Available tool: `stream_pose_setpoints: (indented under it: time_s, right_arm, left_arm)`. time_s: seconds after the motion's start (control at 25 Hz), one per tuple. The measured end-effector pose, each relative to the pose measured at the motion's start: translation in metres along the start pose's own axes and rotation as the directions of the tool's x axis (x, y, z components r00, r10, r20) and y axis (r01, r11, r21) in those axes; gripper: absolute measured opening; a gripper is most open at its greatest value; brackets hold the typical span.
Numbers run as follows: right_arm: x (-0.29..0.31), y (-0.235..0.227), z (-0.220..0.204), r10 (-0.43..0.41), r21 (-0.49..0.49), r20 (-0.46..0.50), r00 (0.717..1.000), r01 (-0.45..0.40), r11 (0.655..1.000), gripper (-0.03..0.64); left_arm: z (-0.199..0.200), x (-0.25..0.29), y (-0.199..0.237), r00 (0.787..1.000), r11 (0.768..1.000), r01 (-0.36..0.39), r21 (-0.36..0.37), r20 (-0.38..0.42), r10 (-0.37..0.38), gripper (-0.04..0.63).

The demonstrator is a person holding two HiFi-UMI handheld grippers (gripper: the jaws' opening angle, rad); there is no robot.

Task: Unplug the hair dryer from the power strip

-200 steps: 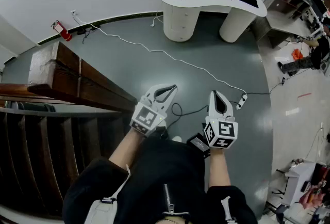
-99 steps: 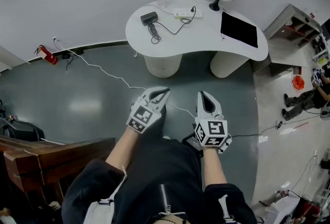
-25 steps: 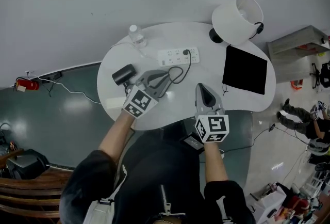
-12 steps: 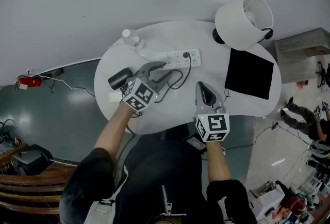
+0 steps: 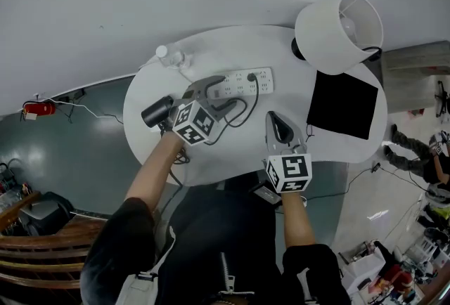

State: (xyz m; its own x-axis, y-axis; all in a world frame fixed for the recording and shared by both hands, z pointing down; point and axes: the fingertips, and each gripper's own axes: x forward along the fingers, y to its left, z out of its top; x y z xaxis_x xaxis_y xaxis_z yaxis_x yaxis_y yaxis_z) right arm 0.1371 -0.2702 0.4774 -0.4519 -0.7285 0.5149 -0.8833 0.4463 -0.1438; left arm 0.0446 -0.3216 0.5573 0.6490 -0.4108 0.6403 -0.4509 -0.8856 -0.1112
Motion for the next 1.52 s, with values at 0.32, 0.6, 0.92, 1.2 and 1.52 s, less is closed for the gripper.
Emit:
stream_pose_setpoints:
  time_s: [0.32, 0.6, 0.92, 1.2, 1.52]
  right_arm:
    - [0.015, -0.010, -0.009, 0.011, 0.016, -0.035, 0.999, -0.011, 1.000, 0.005]
    - [0.027, -0.019, -0.017, 0.025, 0.019, -0.060, 0.998, -0.024, 1.000, 0.005]
    - [0.044, -0.030, -0.026, 0.057, -0.013, -0.088, 0.995, -0.058, 0.998, 0.006]
    - [0.052, -0.041, -0.027, 0.059, -0.008, -0.106, 0.993, -0.060, 0.998, 0.006]
    - [0.066, -0.047, -0.039, 0.074, -0.007, -0.136, 0.988, -0.075, 0.997, 0.006]
  left_arm:
    - [-0.033, 0.037, -0.004, 0.990, 0.997, 0.072, 0.025, -0.123, -0.068, 0.374]
    - [-0.049, 0.061, -0.001, 0.975, 0.993, 0.111, 0.045, -0.199, -0.100, 0.405]
    - [-0.063, 0.076, 0.002, 0.965, 0.992, 0.123, 0.038, -0.237, -0.111, 0.405]
    - [-0.072, 0.084, 0.003, 0.946, 0.987, 0.151, 0.047, -0.298, -0.131, 0.405]
    - [-0.073, 0.087, -0.001, 0.906, 0.976, 0.206, 0.074, -0.390, -0.162, 0.407]
